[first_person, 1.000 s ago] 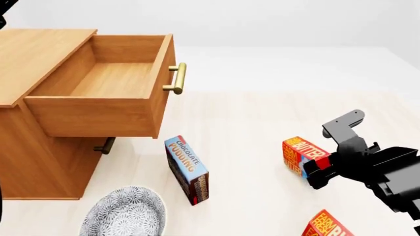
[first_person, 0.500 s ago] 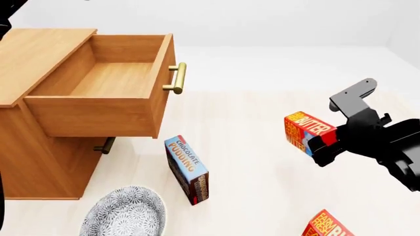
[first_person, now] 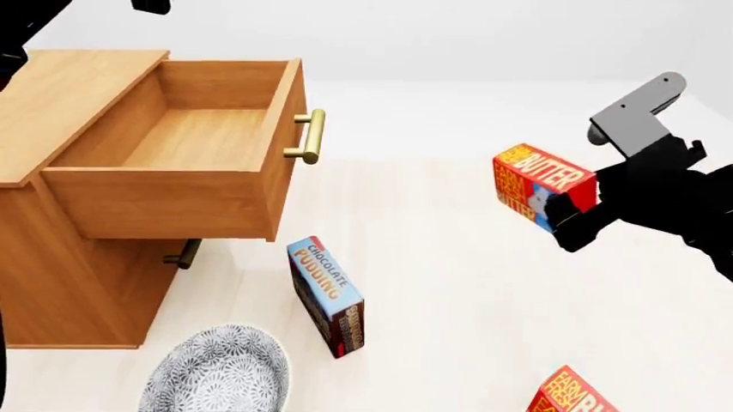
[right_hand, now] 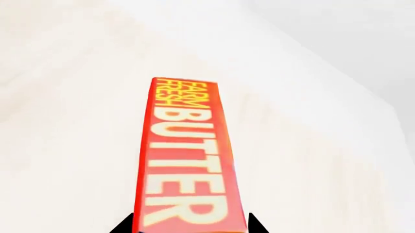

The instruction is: Put the butter at the front in the top drawer of the cabinet and close it.

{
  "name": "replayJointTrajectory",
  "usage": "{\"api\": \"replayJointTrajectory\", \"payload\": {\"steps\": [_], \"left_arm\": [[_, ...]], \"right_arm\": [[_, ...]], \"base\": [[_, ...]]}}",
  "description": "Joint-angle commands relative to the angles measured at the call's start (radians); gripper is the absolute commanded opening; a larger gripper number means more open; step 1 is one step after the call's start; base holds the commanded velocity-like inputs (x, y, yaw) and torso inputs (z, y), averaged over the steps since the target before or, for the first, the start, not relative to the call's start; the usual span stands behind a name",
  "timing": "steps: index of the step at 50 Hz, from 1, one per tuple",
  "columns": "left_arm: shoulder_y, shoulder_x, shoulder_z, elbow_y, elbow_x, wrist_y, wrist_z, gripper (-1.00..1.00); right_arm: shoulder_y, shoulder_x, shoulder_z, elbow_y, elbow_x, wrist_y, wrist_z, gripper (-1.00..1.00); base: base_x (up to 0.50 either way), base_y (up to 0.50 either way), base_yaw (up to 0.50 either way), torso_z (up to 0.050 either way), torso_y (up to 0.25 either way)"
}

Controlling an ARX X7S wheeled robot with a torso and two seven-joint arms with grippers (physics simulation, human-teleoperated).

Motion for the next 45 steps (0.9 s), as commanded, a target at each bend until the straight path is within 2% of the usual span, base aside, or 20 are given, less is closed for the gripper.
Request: {"api": "replayJointTrajectory", "payload": {"steps": [1,13,24,31,45], "left_arm": [[0.042,-0.013,0.025,0.031,-0.012,0.032,0.045,1.0],[0.09,-0.014,0.051,0.022,-0.004,0.104,0.08,1.0],[0.167,-0.088,0.078,0.148,-0.022,0.165,0.165,1.0],[0.209,-0.144,0.122,0.238,-0.017,0.227,0.244,1.0],[0.3,-0.253,0.209,0.268,0.091,0.521,0.395,1.0]], "right_arm": [[0.108,0.026,0.0,-0.107,-0.036,0.019,-0.021,-1.0],[0.219,0.052,-0.034,-0.201,-0.06,0.015,-0.056,-1.0],[0.231,0.128,-0.09,-0.293,-0.125,-0.147,-0.098,-1.0],[0.194,0.184,-0.098,-0.328,-0.182,-0.334,-0.094,-1.0],[0.113,0.275,-0.143,-0.316,-0.325,-0.692,-0.08,-1.0]], "base": [[0.0,0.0,0.0,0.0,0.0],[0.0,0.0,0.0,0.0,0.001],[0.0,0.0,0.0,0.001,0.001],[0.0,0.0,0.0,0.0,0.001],[0.0,0.0,0.0,0.0,0.001]]}}
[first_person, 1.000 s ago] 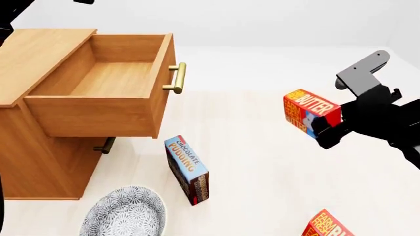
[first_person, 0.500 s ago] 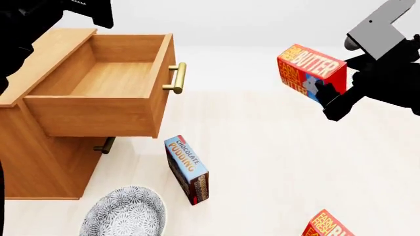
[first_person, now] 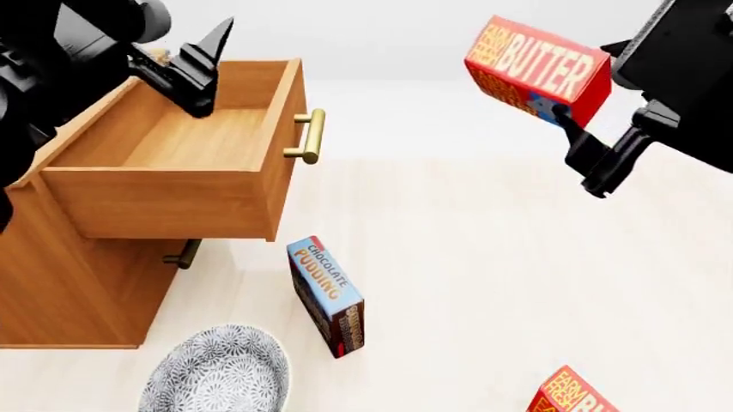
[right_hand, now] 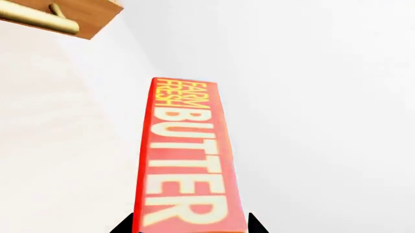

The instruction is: Put the butter at the front in the top drawer of the cabinet and close it.

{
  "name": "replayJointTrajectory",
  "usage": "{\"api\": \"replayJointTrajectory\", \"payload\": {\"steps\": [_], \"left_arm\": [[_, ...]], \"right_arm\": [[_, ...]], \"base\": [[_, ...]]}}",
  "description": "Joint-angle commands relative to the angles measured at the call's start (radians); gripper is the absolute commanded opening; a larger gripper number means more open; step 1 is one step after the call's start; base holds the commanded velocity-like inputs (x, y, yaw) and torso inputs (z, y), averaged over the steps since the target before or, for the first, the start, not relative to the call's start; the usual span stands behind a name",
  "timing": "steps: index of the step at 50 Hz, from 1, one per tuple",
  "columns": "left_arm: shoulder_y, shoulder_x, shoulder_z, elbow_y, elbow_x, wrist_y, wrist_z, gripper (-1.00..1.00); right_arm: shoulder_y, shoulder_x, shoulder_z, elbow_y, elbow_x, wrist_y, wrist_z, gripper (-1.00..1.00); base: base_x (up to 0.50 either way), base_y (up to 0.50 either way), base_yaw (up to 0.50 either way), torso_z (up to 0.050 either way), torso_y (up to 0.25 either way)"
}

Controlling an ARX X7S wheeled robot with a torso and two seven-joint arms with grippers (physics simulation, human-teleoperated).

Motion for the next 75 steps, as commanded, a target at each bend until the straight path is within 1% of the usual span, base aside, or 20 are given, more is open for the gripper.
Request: {"api": "replayJointTrajectory", "payload": {"steps": [1,3,10,14,22,26,33,37,45,50,56,61,68,75], "left_arm": [[0.075,-0.086,0.059,0.04,0.067,0.211,0.117,1.0],[0.089,-0.099,0.062,0.044,0.072,0.244,0.133,1.0],[0.138,-0.147,0.082,0.041,0.125,0.429,0.201,1.0],[0.142,-0.16,0.096,0.037,0.151,0.481,0.226,1.0],[0.151,-0.175,0.13,0.039,0.199,0.583,0.276,1.0],[0.159,-0.174,0.143,0.031,0.215,0.616,0.287,1.0],[0.17,-0.161,0.162,0.009,0.236,0.669,0.299,1.0],[0.168,-0.152,0.173,0.0,0.246,0.69,0.308,1.0],[0.163,-0.152,0.185,-0.017,0.272,0.744,0.325,1.0],[0.166,-0.148,0.201,-0.064,0.34,0.889,0.328,1.0],[0.148,-0.123,0.203,-0.142,0.401,1.053,0.308,1.0],[0.144,-0.111,0.207,-0.203,0.457,1.193,0.285,1.0],[0.152,-0.114,0.214,-0.213,0.481,1.236,0.279,1.0],[0.163,-0.112,0.228,-0.212,0.489,1.249,0.283,1.0]], "right_arm": [[-0.026,0.073,-0.022,-0.007,-0.173,-0.283,0.016,-1.0],[-0.031,0.079,-0.026,-0.002,-0.192,-0.32,0.021,-1.0],[-0.033,0.093,-0.032,0.024,-0.275,-0.465,0.057,-1.0],[-0.035,0.107,-0.033,0.029,-0.303,-0.527,0.07,-1.0],[-0.058,0.155,-0.024,0.011,-0.323,-0.707,0.099,-1.0],[-0.084,0.204,-0.018,-0.023,-0.302,-0.814,0.105,-1.0],[-0.126,0.262,-0.025,-0.066,-0.32,-0.919,0.129,-1.0],[-0.136,0.262,-0.027,-0.086,-0.347,-0.945,0.15,-1.0],[-0.168,0.322,-0.024,-0.188,-0.362,-0.95,0.19,-1.0],[-0.178,0.348,-0.023,-0.211,-0.353,-0.954,0.199,-1.0],[-0.188,0.362,-0.023,-0.231,-0.348,-0.95,0.206,-1.0],[-0.188,0.334,-0.03,-0.226,-0.361,-0.936,0.197,-1.0],[-0.19,0.358,-0.022,-0.235,-0.336,-0.948,0.197,-1.0],[-0.184,0.347,-0.018,-0.235,-0.336,-0.942,0.187,-1.0]], "base": [[0.0,0.0,0.0,0.0,0.0],[0.0,0.0,0.0,0.0,0.0],[0.0,0.0,0.0,0.001,0.001],[0.0,0.0,0.0,0.0,0.003],[0.0,0.0,0.0,0.0,0.001],[0.0,0.0,0.0,0.0,0.002],[0.0,0.0,0.0,0.001,0.0],[0.0,0.0,0.0,0.0,0.003],[0.0,0.0,0.0,0.0,0.001],[0.0,0.0,0.0,0.0,0.0],[0.0,0.0,0.0,0.002,0.002],[0.0,0.0,0.0,0.0,0.002],[0.0,0.0,0.0,0.0,0.0],[0.0,0.0,0.0,0.001,0.001]]}}
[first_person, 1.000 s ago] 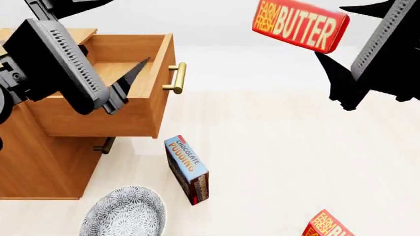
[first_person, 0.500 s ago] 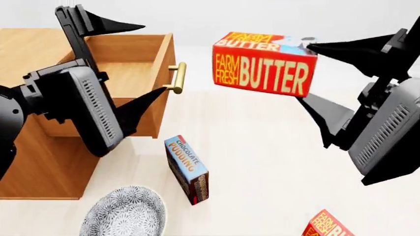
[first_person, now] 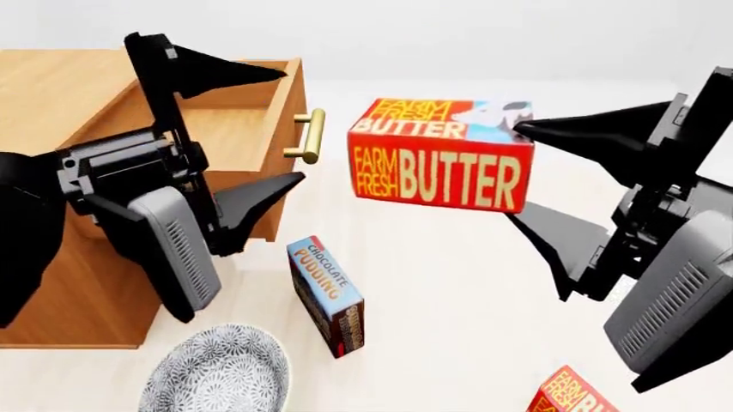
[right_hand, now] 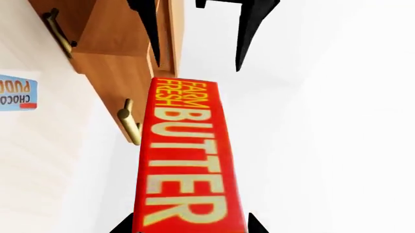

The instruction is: Put the butter at the front in the top drawer of the cabinet and close it.

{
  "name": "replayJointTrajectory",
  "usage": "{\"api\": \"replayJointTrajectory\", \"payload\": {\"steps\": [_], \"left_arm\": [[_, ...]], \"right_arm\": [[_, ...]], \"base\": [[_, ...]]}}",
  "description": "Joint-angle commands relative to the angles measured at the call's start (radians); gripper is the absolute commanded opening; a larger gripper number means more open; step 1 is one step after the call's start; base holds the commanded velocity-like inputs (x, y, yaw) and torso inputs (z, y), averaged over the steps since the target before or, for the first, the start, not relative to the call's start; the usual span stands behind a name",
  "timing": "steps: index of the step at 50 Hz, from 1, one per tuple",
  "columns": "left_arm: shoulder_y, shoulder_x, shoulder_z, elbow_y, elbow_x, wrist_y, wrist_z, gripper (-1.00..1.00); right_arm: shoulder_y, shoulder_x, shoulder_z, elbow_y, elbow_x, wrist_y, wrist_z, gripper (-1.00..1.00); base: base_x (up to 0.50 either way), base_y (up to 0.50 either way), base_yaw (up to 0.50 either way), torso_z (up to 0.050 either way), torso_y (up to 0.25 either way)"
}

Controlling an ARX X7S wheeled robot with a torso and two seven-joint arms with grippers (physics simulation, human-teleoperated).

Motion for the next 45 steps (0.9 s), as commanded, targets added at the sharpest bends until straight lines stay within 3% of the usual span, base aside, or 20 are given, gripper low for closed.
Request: {"api": "replayJointTrajectory", "payload": {"steps": [1,27,45], "left_arm": [[0.01,0.009,0.018,-0.03,0.04,0.087,-0.004,1.0],[-0.013,0.108,0.051,-0.063,0.042,0.099,-0.016,1.0],[-0.001,0.124,0.064,-0.035,0.034,0.101,-0.02,1.0]], "right_arm": [[0.057,0.002,0.042,-0.008,0.0,-0.001,0.018,-1.0],[0.049,-0.042,0.038,-0.014,-0.011,0.022,0.018,-1.0],[0.044,-0.034,0.046,-0.024,0.004,0.023,0.019,-1.0]], "base": [[0.0,0.0,0.0,0.0,0.0],[0.0,0.0,0.0,0.0,0.001],[0.0,0.0,0.0,0.001,0.001]]}}
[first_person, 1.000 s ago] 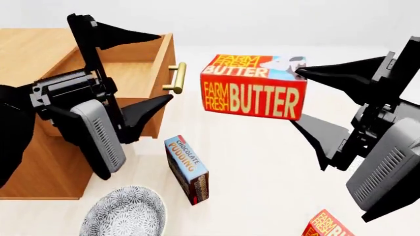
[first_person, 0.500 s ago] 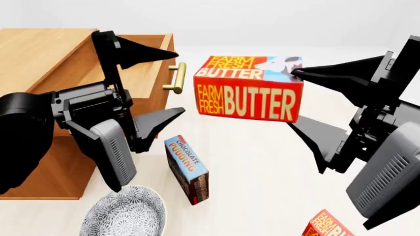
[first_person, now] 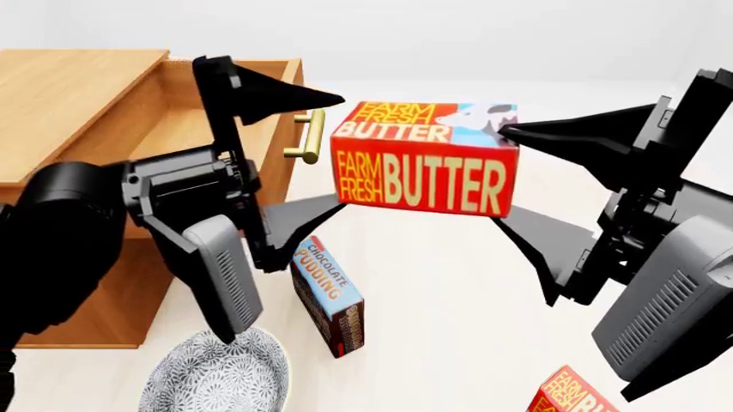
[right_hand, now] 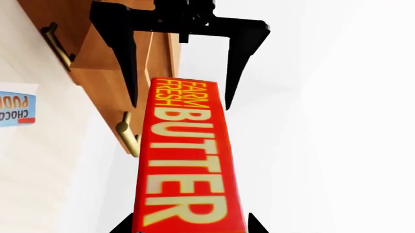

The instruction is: Put the butter at the front in the top drawer of the cabinet and close it.

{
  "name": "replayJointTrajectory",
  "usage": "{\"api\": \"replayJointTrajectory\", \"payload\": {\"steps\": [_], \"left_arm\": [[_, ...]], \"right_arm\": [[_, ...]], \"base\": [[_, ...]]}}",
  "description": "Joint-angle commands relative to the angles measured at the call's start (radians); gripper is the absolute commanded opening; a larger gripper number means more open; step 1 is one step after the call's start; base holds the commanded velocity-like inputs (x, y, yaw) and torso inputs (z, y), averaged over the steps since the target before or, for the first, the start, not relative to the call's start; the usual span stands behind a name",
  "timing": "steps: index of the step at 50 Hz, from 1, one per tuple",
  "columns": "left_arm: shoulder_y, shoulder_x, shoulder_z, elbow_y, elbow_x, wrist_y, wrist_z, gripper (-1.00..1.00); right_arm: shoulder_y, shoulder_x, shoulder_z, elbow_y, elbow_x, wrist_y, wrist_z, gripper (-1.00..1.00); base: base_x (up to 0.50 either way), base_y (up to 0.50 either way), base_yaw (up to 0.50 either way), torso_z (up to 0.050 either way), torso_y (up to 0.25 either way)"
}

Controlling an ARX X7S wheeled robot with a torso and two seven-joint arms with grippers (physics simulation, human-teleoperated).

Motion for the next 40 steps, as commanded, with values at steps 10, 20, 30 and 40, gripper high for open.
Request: {"api": "replayJointTrajectory", "payload": {"steps": [10,20,30,40], "left_arm": [[-0.005,0.037,0.018,-0.021,-0.006,0.033,-0.003,1.0],[0.002,0.025,0.01,0.052,-0.025,-0.011,-0.007,1.0],[0.01,0.019,0.011,0.094,-0.035,-0.031,-0.005,1.0],[0.011,0.021,0.012,0.123,-0.045,-0.049,-0.006,1.0]], "right_arm": [[0.05,-0.005,0.043,-0.007,0.005,0.015,0.022,-1.0],[0.036,0.004,0.042,-0.013,0.009,0.015,0.036,-1.0],[0.031,0.007,0.045,-0.011,0.014,0.009,0.038,-1.0],[0.031,0.004,0.048,-0.015,0.015,0.015,0.037,-1.0]], "base": [[0.0,0.0,0.0,0.0,0.001],[0.0,0.0,0.0,0.001,0.001],[0.0,0.0,0.0,0.0,0.001],[0.0,0.0,0.0,0.0,0.001]]}}
